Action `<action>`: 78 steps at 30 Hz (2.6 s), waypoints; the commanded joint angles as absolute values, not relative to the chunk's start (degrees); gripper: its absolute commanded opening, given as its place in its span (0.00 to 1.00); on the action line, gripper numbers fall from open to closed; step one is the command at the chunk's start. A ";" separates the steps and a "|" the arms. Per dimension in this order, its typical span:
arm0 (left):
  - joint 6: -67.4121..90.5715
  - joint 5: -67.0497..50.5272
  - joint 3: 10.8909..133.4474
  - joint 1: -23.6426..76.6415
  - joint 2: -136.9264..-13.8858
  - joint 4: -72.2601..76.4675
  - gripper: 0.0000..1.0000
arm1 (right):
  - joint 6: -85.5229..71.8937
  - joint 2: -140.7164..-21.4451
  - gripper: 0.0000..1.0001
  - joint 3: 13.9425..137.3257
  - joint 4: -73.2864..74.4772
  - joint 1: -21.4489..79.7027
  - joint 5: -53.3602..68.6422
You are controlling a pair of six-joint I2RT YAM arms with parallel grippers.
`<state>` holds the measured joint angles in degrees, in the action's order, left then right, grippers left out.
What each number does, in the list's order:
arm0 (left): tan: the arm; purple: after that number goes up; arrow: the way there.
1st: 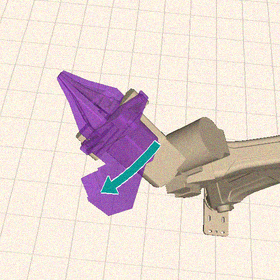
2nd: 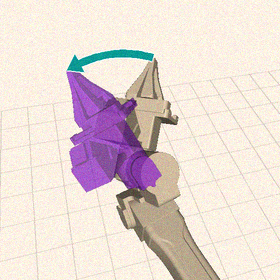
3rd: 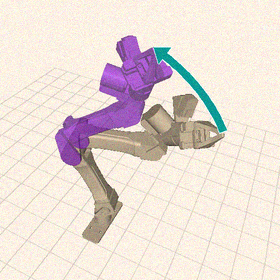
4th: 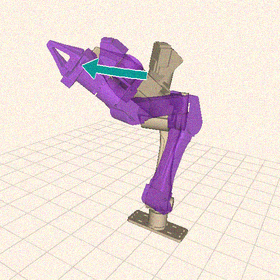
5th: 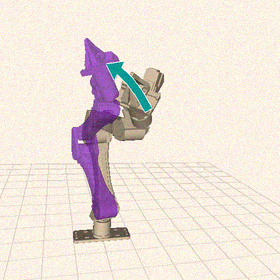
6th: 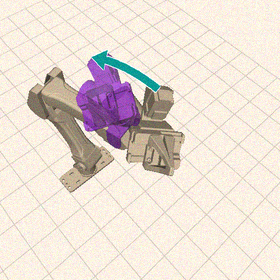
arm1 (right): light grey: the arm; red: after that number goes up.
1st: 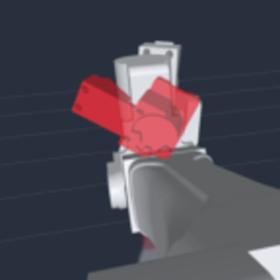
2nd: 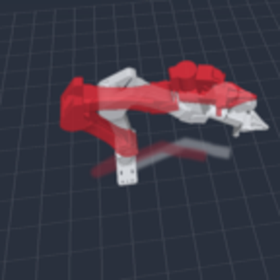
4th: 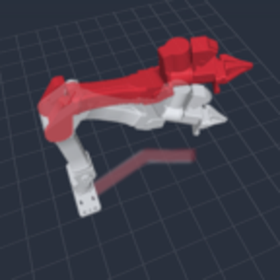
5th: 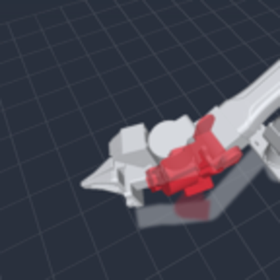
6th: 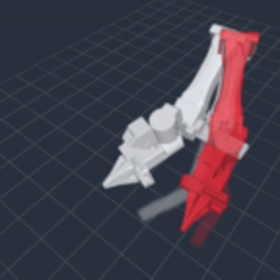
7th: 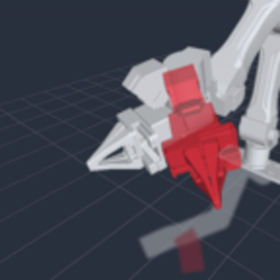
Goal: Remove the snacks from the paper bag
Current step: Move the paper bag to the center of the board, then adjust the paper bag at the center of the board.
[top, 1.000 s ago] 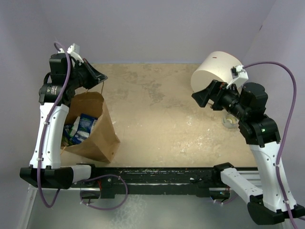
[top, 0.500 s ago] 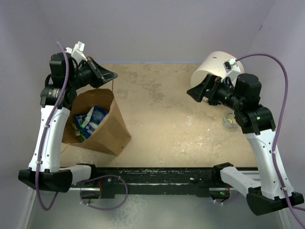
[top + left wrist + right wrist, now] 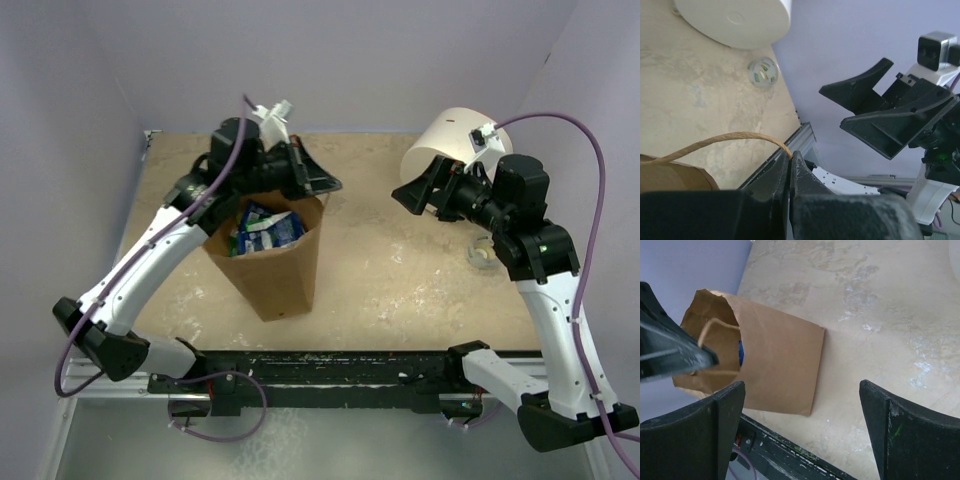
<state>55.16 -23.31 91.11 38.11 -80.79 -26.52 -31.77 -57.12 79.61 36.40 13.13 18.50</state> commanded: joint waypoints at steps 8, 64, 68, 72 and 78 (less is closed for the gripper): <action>54.91 -20.42 102.35 50.35 -89.69 -19.49 0.00 | -29.97 -51.69 0.97 80.83 40.95 13.36 12.49; 61.75 22.49 94.58 38.50 -59.10 -71.50 0.99 | -55.71 -61.05 0.00 71.50 21.27 19.60 37.26; 69.53 20.76 88.56 38.45 -55.55 -66.94 0.93 | -52.75 -59.10 0.00 74.93 26.76 19.51 29.65; 72.78 20.31 83.38 38.44 -52.80 -60.65 0.82 | -50.01 -57.98 0.00 77.42 32.37 19.38 23.51; 74.25 23.46 86.20 38.50 -56.23 -61.80 0.78 | -48.64 -55.10 0.00 78.08 36.32 18.48 17.47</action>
<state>71.57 21.28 83.74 38.68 -54.28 -65.73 -51.09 -57.95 75.09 34.13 19.16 23.44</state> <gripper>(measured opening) 0.793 0.011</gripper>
